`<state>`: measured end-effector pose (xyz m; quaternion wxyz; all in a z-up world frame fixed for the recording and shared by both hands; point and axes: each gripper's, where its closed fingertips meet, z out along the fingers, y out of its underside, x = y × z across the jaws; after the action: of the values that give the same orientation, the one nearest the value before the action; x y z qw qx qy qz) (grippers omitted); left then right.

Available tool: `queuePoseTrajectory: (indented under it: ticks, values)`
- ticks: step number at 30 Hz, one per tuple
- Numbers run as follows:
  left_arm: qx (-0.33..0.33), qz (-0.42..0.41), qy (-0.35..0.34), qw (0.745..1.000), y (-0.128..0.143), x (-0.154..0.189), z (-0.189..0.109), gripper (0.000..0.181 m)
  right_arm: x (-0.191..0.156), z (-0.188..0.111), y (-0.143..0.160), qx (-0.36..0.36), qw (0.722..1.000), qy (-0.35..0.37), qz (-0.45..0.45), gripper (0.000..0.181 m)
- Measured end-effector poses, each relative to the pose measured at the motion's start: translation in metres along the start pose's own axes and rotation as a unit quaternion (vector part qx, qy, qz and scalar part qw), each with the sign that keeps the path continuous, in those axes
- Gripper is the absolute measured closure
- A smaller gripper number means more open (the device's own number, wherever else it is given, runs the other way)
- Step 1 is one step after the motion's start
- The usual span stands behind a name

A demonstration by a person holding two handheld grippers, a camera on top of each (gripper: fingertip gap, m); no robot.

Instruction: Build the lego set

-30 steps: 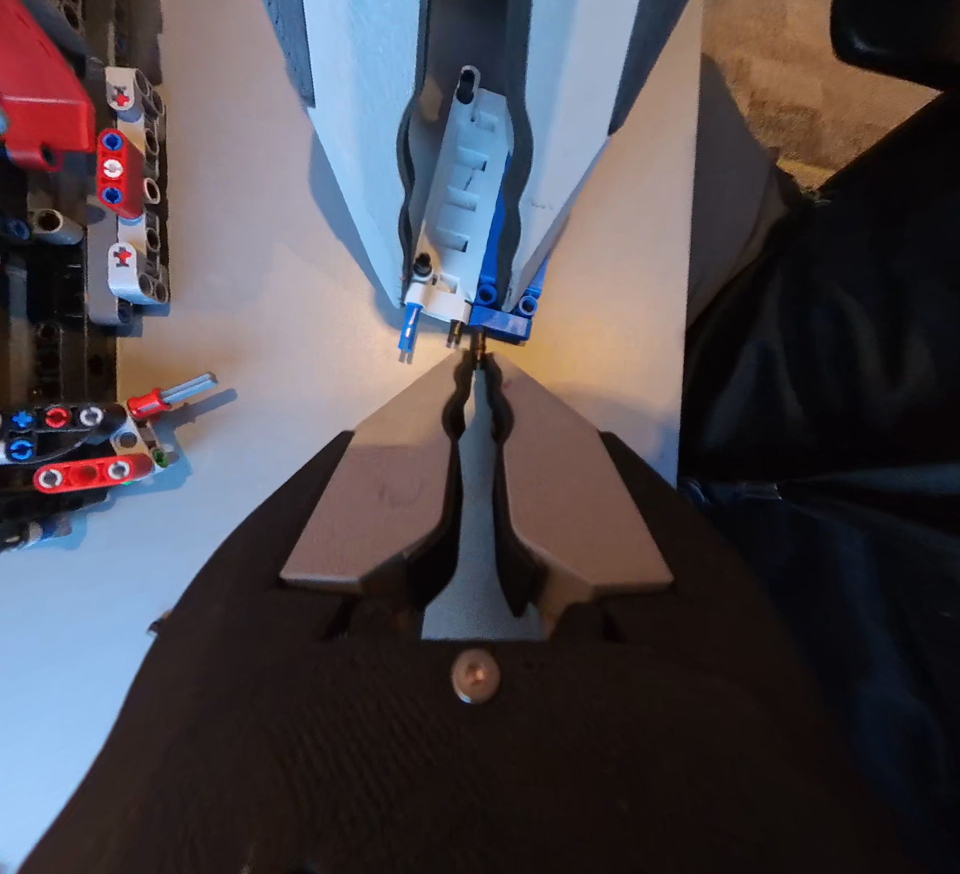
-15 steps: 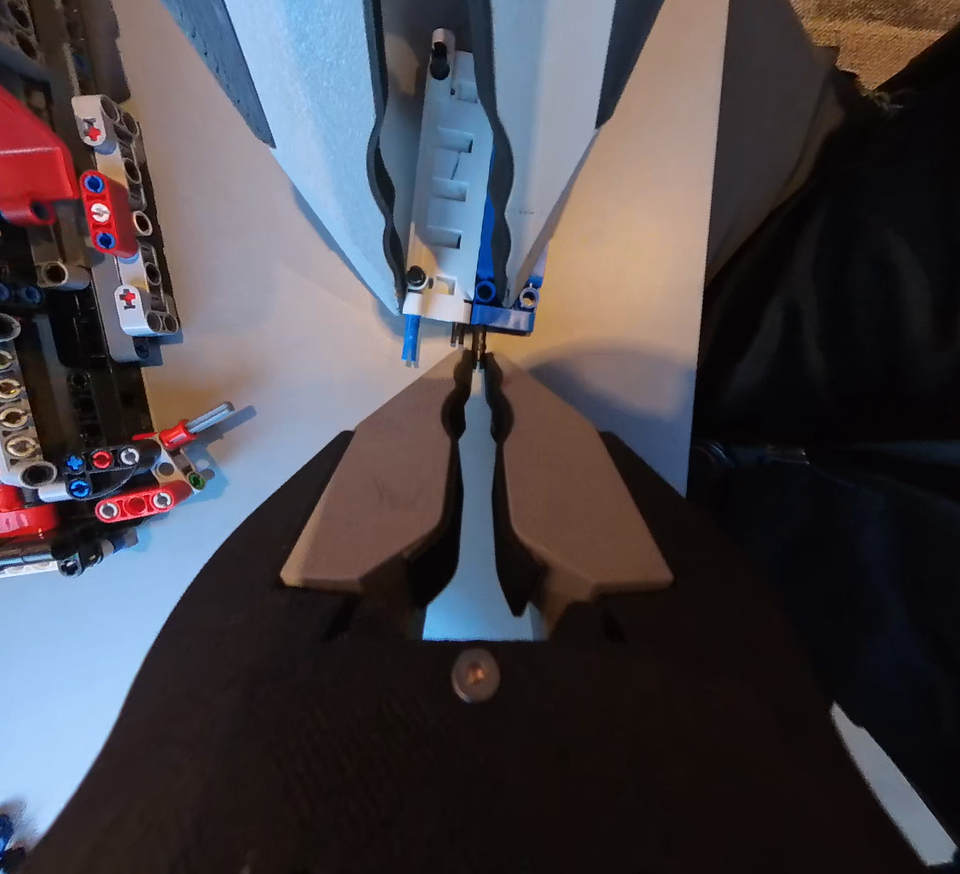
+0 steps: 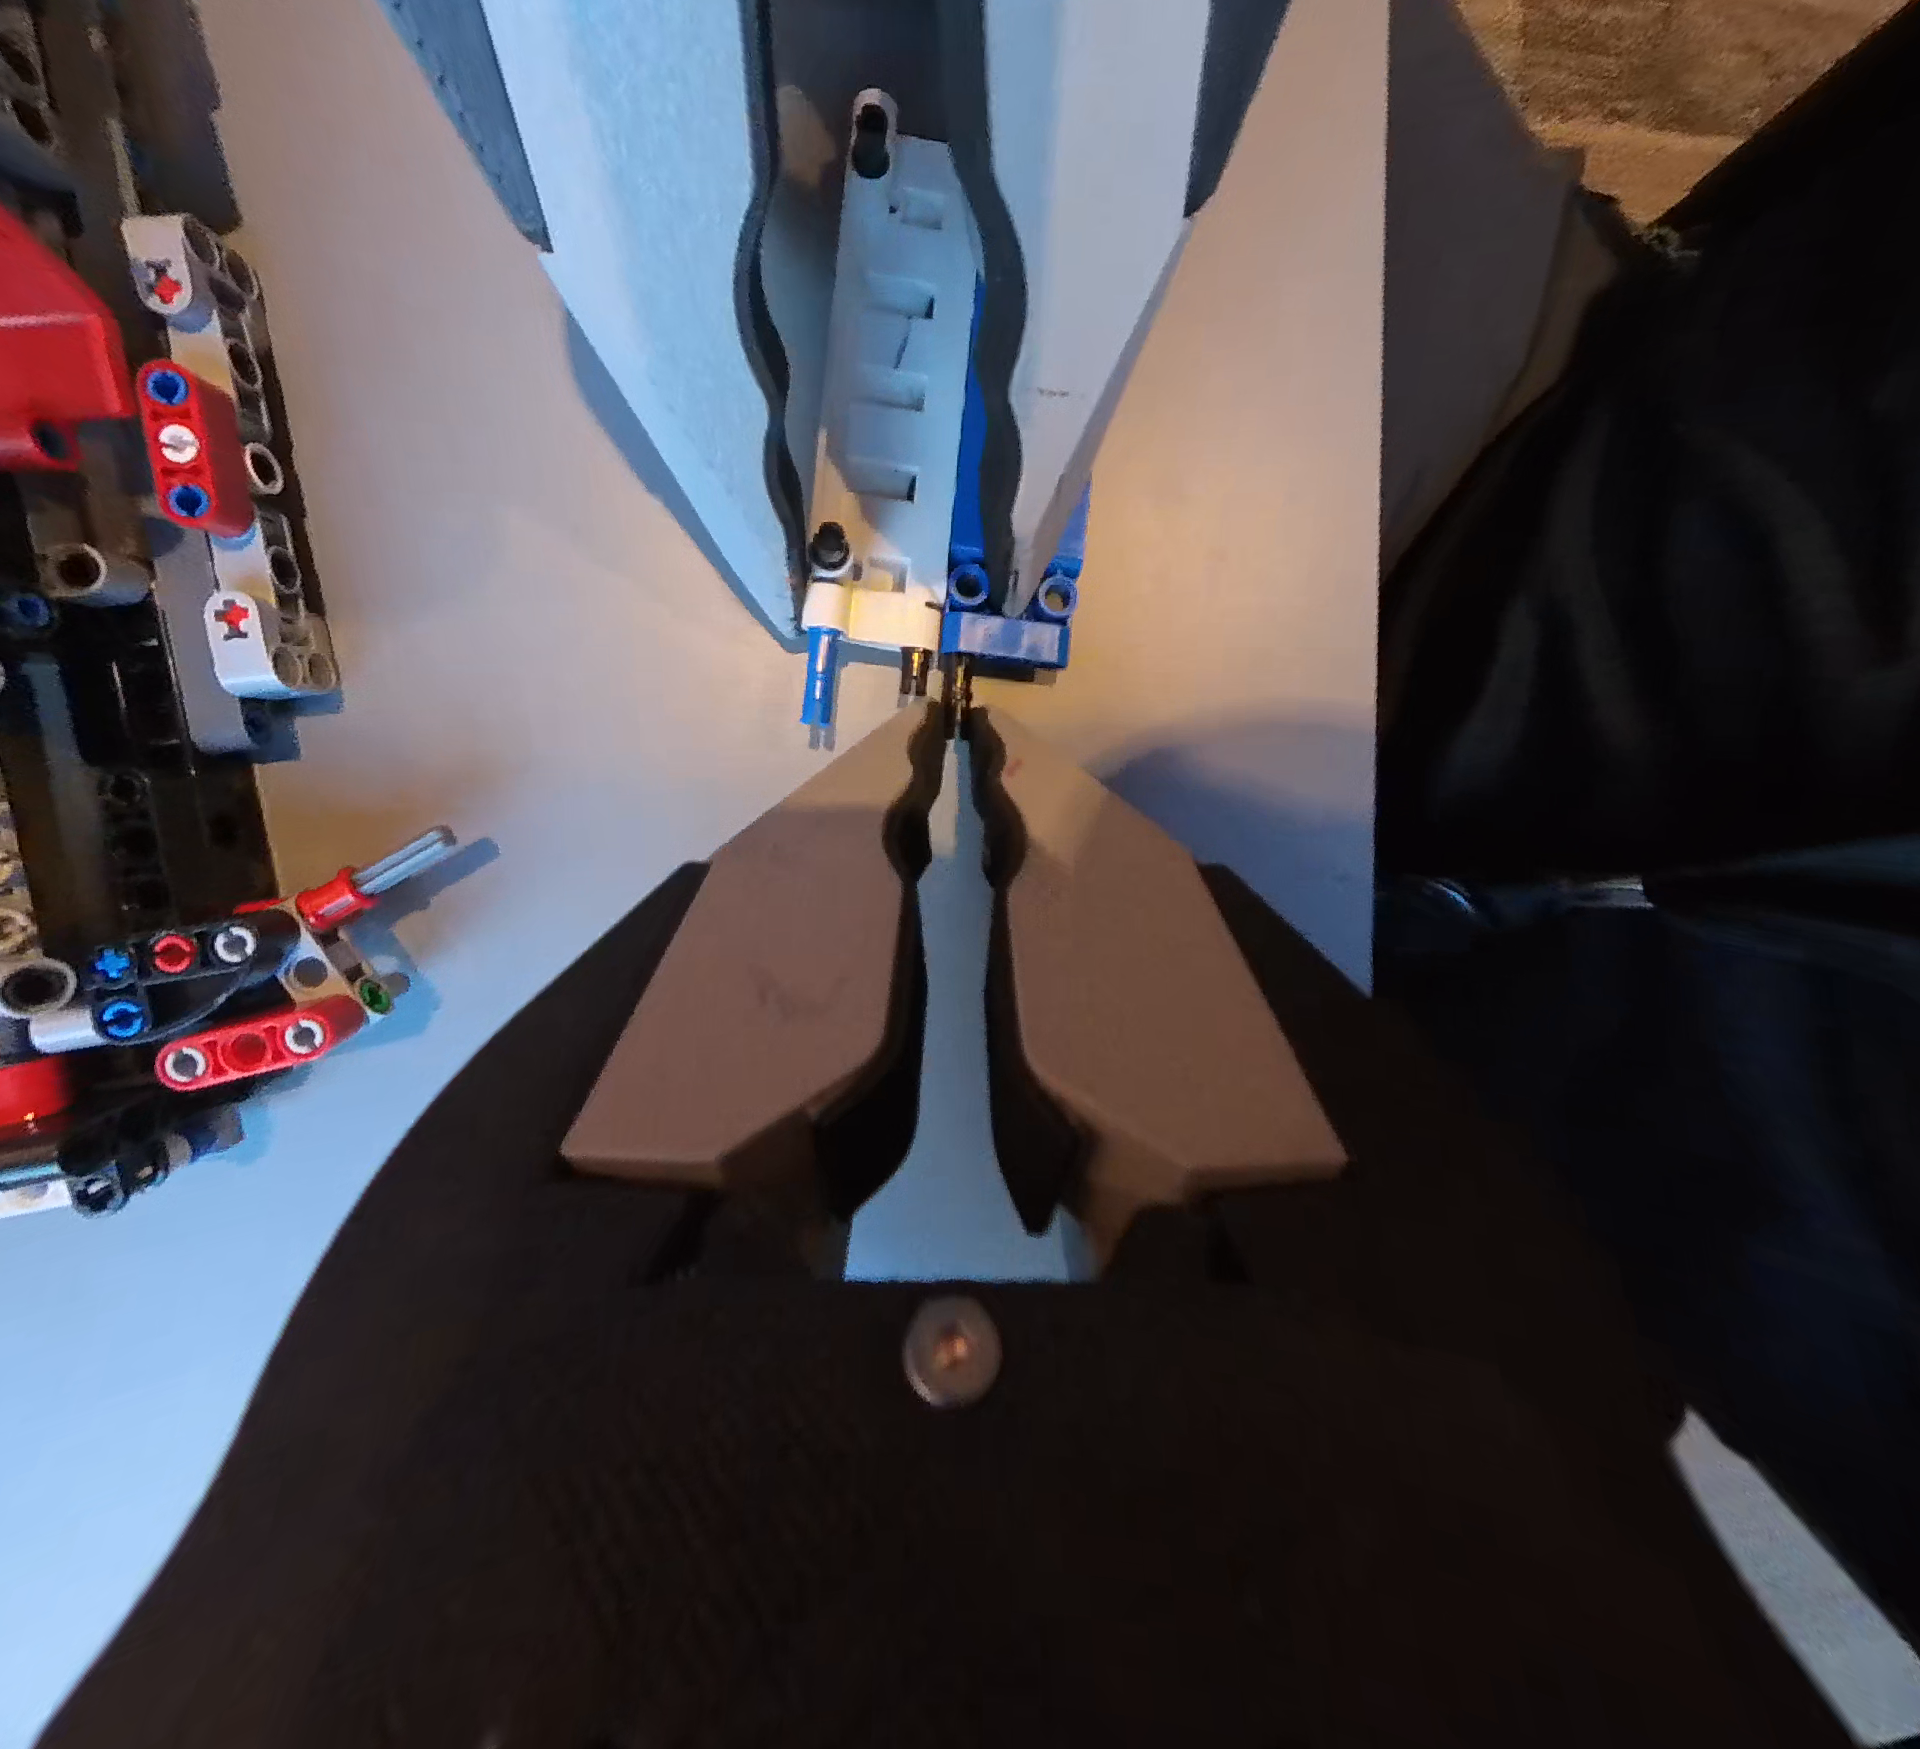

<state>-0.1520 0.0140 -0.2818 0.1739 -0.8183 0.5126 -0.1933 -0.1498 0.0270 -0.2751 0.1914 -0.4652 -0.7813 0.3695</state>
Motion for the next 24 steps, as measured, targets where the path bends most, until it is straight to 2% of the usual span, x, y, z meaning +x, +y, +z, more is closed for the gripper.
queuePoseTrajectory:
  ticks: [6,12,19,24]
  values:
    - [0.006,0.015,0.0,1.0,-0.0008,-0.0001,0.0004,0.18,0.0,-0.0002,0.0003,-0.001,1.0,0.003,-0.008,0.151]
    - [0.002,-0.033,-0.01,0.999,-0.0026,-0.0014,0.0013,0.18,0.0005,-0.0007,0.0019,-0.009,0.999,0.02,-0.03,0.151]
    - [0.069,-0.048,0.004,0.996,-0.0082,-0.0015,0.0028,0.18,0.0032,-0.0088,-0.0035,0.024,0.998,0.037,-0.041,0.151]
    - [0.077,-0.041,-0.001,0.996,-0.0082,-0.0025,0.0032,0.181,0.0043,-0.0082,-0.0031,0.025,0.999,0.024,-0.031,0.151]
